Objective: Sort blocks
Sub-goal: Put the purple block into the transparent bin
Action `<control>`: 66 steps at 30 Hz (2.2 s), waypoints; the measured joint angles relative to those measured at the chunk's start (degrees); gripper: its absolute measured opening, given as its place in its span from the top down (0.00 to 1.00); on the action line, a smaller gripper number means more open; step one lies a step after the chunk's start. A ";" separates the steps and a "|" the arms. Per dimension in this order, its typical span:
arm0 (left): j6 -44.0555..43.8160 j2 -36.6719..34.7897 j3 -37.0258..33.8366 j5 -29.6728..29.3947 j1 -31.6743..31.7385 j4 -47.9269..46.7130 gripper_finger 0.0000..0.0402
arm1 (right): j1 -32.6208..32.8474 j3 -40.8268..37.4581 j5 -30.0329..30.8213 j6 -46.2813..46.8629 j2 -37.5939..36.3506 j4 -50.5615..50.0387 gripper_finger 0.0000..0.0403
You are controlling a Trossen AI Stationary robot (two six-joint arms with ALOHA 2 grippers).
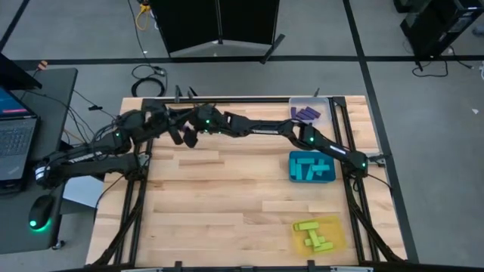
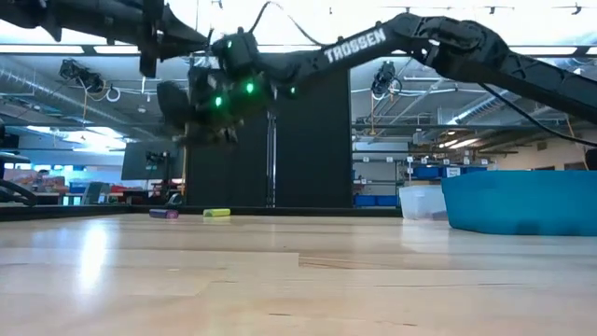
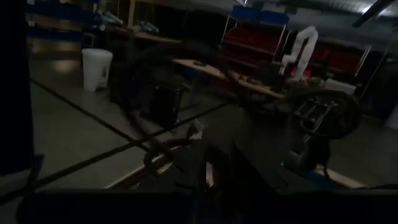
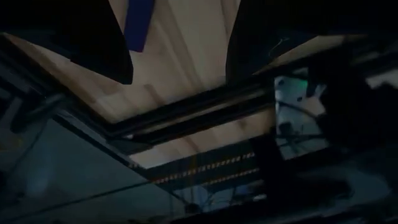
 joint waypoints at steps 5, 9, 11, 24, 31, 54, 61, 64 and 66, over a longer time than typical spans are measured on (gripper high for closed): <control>-0.23 0.06 0.03 0.00 0.25 1.27 0.78 | -1.12 -0.15 3.53 3.42 -0.18 -4.22 0.34; -1.35 0.36 0.03 -0.21 1.33 0.10 0.78 | -2.78 -0.20 7.58 7.52 -0.04 -8.86 0.34; -1.38 0.57 0.03 -0.25 1.39 -0.17 0.78 | -3.84 -0.09 8.94 11.28 -0.17 -10.82 0.35; -1.35 0.91 0.03 -0.41 1.37 0.06 0.78 | -6.94 -0.18 11.28 19.68 -0.13 -12.02 0.42; -1.22 0.91 0.06 -0.65 1.37 2.19 0.78 | -8.80 -0.18 8.19 27.40 0.75 -6.25 0.43; -1.50 0.92 0.06 -0.61 1.37 1.89 0.78 | -9.42 -0.37 8.41 31.25 2.99 -3.53 0.43; -2.36 0.94 0.06 -1.10 1.37 -2.56 0.78 | -9.49 -0.38 0.93 20.61 3.00 -3.39 0.43; -2.81 0.94 0.06 -1.31 1.37 -3.08 0.78 | -9.12 -0.38 -2.75 12.43 3.00 -3.08 0.43; -2.81 0.93 0.06 -1.31 1.37 -2.88 0.78 | -8.46 -0.38 -4.06 6.97 3.00 -4.10 0.43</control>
